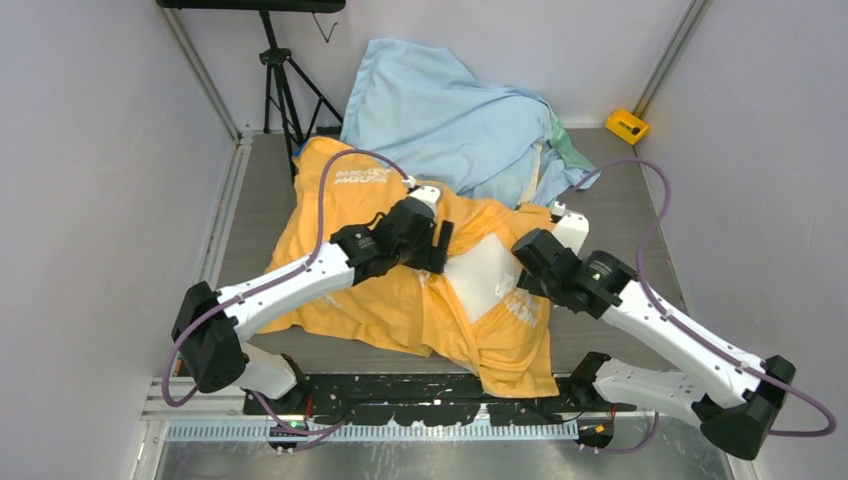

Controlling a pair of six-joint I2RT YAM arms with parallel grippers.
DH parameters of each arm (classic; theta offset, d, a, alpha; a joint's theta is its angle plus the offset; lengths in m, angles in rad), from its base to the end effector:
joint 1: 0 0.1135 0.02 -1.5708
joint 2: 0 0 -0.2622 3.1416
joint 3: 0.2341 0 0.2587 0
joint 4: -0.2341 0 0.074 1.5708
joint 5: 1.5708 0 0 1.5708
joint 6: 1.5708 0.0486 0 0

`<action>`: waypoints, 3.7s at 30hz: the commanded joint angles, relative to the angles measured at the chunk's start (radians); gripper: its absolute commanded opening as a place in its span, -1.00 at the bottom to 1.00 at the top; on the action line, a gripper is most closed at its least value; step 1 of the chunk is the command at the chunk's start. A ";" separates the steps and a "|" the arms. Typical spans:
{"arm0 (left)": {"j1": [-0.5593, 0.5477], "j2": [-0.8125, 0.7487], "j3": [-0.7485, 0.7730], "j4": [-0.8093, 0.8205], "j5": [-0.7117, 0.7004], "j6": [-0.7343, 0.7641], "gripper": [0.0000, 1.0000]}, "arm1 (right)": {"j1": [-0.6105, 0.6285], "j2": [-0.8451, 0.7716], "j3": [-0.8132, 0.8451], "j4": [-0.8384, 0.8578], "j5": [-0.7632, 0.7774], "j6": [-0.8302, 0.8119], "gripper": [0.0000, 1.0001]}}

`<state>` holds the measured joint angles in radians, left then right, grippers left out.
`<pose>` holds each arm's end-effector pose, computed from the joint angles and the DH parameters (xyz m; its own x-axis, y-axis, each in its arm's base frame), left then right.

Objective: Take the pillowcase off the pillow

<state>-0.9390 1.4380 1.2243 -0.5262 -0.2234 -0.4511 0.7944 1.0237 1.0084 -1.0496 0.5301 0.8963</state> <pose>0.2057 -0.2628 0.2968 -0.6593 0.1810 -0.7298 0.4477 0.8743 -0.1875 0.1523 0.1200 0.2922 -0.7294 0.2190 -0.6481 0.2016 0.9741 0.1023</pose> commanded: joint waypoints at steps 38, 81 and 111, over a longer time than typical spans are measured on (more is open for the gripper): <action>-0.150 -0.200 0.095 0.057 0.197 -0.276 0.39 | -0.032 -0.366 -0.290 0.467 -0.175 0.013 -0.99; -0.146 0.266 0.116 -0.150 -0.053 -0.264 -0.15 | -0.032 -0.505 -0.307 0.170 -0.093 0.117 -0.91; 0.303 -0.165 -0.129 0.097 0.382 -0.309 -1.00 | -0.032 -0.199 -0.197 0.368 -0.548 -0.110 0.55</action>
<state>-0.6601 1.2938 1.0996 -0.5735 0.1230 -0.7078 0.7635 0.8612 0.7689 -0.7433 0.1577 0.8440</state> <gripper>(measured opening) 0.042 0.723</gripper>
